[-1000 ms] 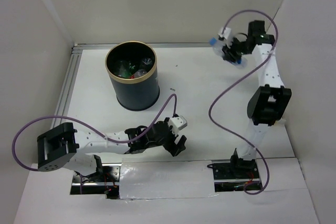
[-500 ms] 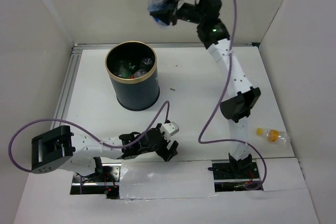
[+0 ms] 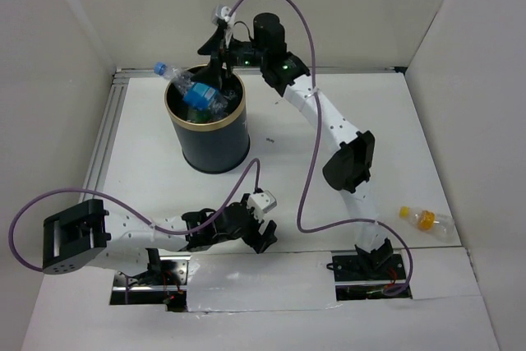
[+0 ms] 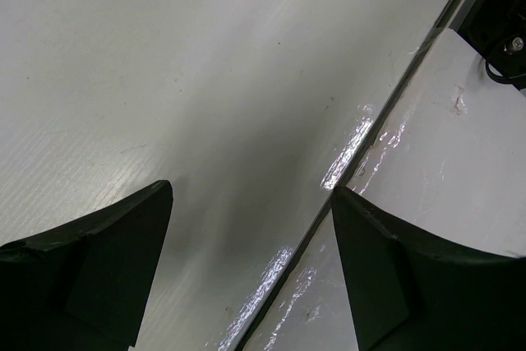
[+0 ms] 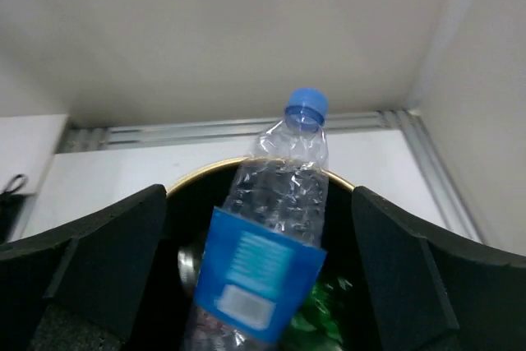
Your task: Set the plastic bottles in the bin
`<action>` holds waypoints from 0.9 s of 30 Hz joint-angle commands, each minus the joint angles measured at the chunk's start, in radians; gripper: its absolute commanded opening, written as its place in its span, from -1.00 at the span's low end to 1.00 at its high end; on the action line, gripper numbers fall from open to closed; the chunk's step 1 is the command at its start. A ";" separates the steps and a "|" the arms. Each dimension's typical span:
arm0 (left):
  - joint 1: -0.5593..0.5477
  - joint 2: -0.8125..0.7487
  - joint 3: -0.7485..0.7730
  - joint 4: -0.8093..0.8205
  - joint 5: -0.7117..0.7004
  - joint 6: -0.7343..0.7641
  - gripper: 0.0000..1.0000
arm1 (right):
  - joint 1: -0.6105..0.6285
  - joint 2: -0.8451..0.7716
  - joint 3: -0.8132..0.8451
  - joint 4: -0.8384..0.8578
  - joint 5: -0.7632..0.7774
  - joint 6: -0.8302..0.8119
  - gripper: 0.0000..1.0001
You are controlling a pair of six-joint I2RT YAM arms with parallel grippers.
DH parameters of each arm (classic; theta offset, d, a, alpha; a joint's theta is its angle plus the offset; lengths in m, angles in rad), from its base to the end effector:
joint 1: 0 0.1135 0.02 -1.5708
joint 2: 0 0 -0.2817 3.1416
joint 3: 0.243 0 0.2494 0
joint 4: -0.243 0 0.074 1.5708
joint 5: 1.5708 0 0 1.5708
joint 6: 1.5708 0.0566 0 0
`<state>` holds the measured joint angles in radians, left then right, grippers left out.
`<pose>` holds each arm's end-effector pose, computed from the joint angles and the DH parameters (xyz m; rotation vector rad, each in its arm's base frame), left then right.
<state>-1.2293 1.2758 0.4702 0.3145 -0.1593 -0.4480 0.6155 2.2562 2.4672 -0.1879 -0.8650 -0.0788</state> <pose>0.0967 -0.2454 0.1888 0.7303 2.0459 -0.8513 0.4104 0.3430 0.4435 -1.1790 1.1717 1.0768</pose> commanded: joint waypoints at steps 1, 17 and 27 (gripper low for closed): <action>-0.006 -0.012 0.002 0.063 -0.008 0.023 0.81 | -0.081 -0.151 0.033 -0.112 0.159 -0.079 1.00; 0.004 0.059 0.036 0.081 0.059 0.066 0.81 | -0.451 -0.760 -0.931 -1.012 0.951 -0.667 0.67; 0.013 0.163 0.156 0.038 0.142 0.123 0.81 | -0.592 -1.089 -1.522 -0.990 1.213 -0.907 1.00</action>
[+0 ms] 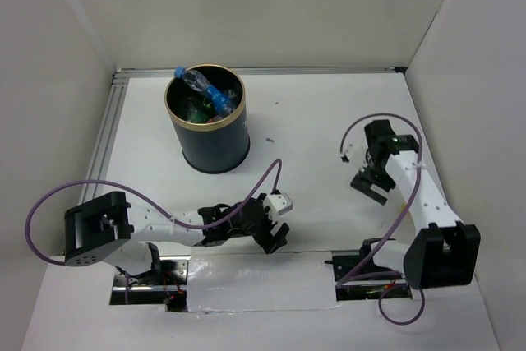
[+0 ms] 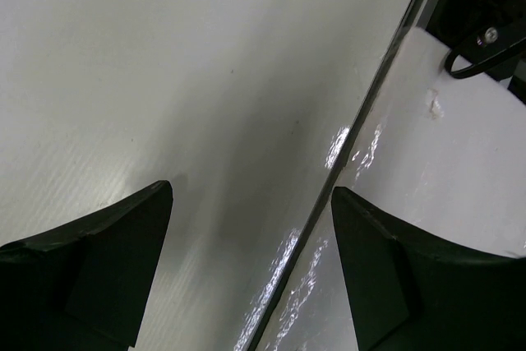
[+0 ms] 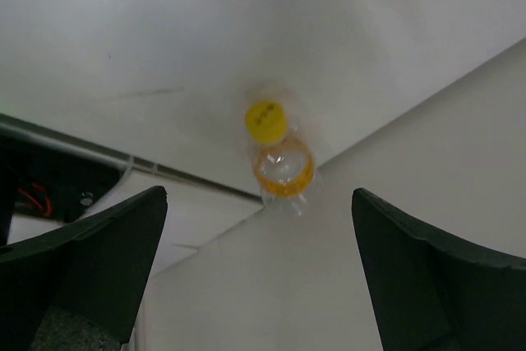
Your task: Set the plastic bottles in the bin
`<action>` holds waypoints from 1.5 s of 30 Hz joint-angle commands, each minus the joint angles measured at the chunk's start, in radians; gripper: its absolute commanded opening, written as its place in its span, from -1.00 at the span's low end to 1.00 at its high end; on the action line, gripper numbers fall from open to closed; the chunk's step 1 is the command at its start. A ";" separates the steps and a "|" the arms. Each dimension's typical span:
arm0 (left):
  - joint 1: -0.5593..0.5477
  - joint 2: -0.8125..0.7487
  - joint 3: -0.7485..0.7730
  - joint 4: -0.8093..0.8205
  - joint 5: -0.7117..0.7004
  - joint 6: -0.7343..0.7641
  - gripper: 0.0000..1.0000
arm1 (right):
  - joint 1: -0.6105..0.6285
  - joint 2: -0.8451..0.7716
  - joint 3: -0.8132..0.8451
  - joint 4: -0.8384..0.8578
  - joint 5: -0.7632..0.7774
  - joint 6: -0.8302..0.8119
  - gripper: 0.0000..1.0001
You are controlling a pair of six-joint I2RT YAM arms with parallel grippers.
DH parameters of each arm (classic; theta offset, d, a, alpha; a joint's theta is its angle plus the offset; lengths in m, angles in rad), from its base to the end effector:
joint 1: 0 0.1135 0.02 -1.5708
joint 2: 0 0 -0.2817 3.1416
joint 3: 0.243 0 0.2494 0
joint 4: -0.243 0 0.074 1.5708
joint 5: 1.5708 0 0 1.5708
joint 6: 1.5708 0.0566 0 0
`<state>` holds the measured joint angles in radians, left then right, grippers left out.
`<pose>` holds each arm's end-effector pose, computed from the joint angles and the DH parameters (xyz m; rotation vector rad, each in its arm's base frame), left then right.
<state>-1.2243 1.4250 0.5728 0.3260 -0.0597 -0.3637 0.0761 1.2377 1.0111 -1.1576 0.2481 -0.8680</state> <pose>0.1039 -0.2777 0.1840 0.8933 2.0378 -0.8667 0.2016 0.0014 0.2572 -1.3469 2.7160 -0.4581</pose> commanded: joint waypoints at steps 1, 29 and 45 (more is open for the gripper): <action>0.008 0.014 0.064 0.027 0.043 0.049 0.81 | -0.073 -0.102 -0.086 -0.021 0.100 -0.146 1.00; -0.001 -0.054 0.019 -0.001 -0.006 -0.026 0.81 | -0.515 0.224 -0.048 0.583 0.057 -0.706 1.00; -0.001 -0.075 0.032 -0.031 -0.046 -0.017 0.81 | -0.515 0.591 0.100 0.535 0.074 -0.669 0.01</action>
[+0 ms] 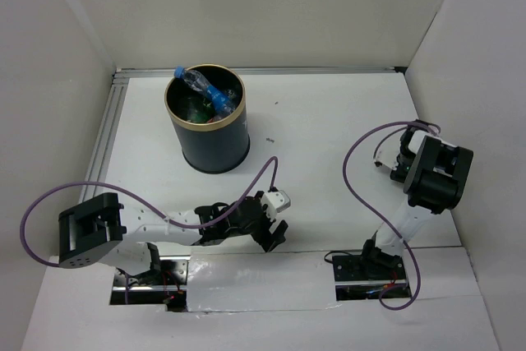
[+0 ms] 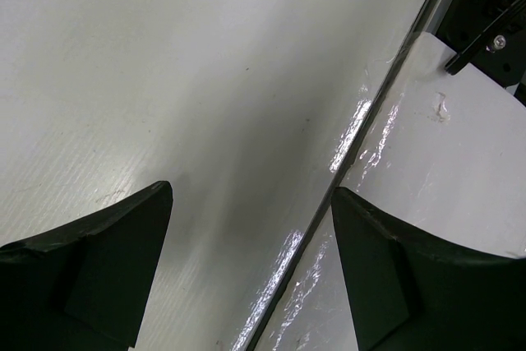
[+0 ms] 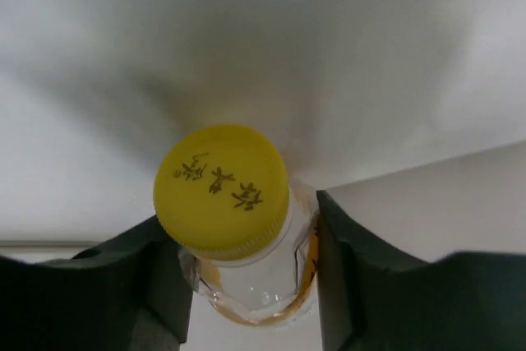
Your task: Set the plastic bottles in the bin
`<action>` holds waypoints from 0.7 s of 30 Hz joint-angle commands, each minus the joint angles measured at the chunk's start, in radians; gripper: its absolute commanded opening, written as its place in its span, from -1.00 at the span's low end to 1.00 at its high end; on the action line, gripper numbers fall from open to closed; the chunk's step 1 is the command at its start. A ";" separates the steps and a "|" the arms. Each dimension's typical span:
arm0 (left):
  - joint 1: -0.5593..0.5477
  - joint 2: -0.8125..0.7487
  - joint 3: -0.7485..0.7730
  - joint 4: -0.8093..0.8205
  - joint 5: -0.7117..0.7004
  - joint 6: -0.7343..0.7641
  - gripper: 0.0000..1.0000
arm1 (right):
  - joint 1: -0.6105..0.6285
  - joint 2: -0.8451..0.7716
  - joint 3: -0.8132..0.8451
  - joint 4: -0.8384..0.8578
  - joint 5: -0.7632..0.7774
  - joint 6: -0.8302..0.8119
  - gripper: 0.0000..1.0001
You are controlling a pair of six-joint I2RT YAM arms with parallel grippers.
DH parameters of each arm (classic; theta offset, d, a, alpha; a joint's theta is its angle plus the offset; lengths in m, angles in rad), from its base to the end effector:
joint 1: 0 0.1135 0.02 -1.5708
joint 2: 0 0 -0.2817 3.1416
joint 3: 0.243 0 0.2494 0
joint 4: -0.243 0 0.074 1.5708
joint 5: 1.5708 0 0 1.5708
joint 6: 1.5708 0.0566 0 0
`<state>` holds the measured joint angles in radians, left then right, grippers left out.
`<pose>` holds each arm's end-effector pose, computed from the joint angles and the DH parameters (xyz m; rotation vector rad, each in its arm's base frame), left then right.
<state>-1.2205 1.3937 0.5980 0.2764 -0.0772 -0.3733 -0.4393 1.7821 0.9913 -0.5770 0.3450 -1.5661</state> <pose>0.1056 -0.2764 0.1951 0.8644 2.0377 -0.8586 0.2793 -0.1524 0.1344 1.5124 -2.4911 0.5233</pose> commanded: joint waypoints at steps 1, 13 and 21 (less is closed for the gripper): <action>-0.005 -0.056 -0.007 0.018 -0.038 -0.007 0.81 | 0.001 0.057 0.165 -0.184 -0.056 0.044 -0.23; -0.014 -0.246 -0.076 -0.006 -0.163 -0.046 0.81 | 0.373 -0.177 0.960 -0.550 -1.260 0.349 -0.90; -0.024 -0.323 -0.141 -0.025 -0.214 -0.096 0.81 | 0.749 -0.106 0.945 0.435 -1.402 1.276 -0.66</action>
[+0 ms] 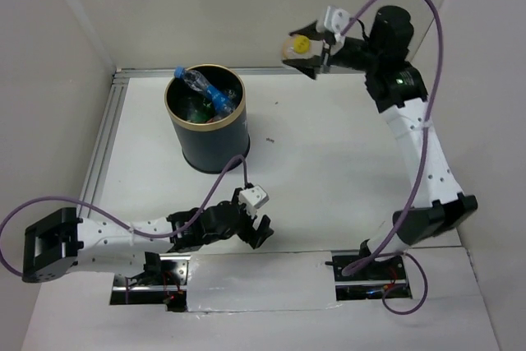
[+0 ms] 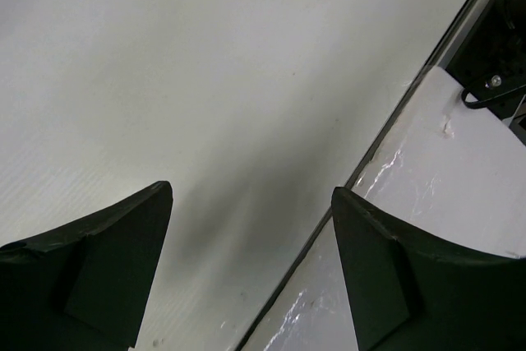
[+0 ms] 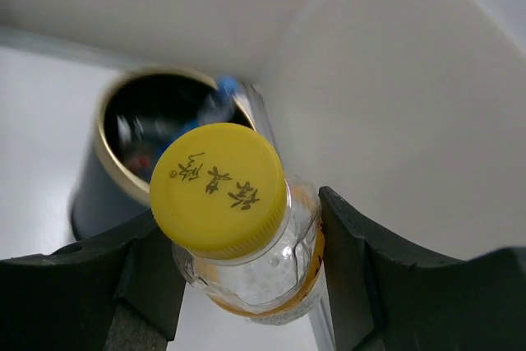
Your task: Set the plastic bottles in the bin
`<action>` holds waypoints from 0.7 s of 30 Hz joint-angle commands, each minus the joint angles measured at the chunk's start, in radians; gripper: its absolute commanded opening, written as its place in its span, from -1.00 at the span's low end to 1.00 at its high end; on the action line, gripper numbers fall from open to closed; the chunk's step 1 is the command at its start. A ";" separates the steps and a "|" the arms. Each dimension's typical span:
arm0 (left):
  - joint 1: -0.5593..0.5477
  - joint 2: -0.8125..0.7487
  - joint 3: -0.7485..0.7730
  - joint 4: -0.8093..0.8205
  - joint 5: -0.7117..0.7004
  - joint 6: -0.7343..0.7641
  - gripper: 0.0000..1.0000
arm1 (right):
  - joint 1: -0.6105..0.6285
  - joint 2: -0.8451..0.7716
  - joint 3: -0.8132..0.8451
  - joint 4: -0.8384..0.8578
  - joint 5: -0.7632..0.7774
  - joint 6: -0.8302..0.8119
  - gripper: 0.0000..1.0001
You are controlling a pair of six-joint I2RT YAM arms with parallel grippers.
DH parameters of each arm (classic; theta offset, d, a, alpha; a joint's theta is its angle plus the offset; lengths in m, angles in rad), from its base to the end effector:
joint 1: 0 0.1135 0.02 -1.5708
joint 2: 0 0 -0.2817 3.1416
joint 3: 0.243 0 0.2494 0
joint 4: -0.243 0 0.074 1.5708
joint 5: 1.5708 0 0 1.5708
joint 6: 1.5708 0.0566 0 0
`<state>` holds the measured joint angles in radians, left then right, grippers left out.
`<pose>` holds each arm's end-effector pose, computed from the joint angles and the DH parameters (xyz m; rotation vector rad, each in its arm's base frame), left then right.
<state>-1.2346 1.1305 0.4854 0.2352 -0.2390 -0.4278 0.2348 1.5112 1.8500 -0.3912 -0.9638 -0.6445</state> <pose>0.0944 -0.2295 0.2193 0.6600 1.9598 -0.8319 0.2982 0.1191 0.5262 -1.2695 1.0067 0.4630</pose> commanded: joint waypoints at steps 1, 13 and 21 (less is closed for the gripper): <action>-0.009 -0.096 -0.039 0.016 -0.063 -0.058 0.81 | 0.137 0.209 0.192 0.249 -0.082 0.429 -0.68; -0.019 -0.262 -0.094 -0.089 -0.144 -0.081 0.81 | 0.380 0.635 0.480 0.266 -0.073 0.669 -0.62; -0.019 -0.290 -0.094 -0.099 -0.154 -0.081 0.81 | 0.419 0.761 0.611 0.020 0.026 0.571 0.66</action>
<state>-1.2472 0.8539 0.3965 0.1158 -0.3672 -0.5034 0.6529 2.2307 2.4119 -0.2211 -1.0000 -0.0326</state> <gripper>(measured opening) 0.905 0.782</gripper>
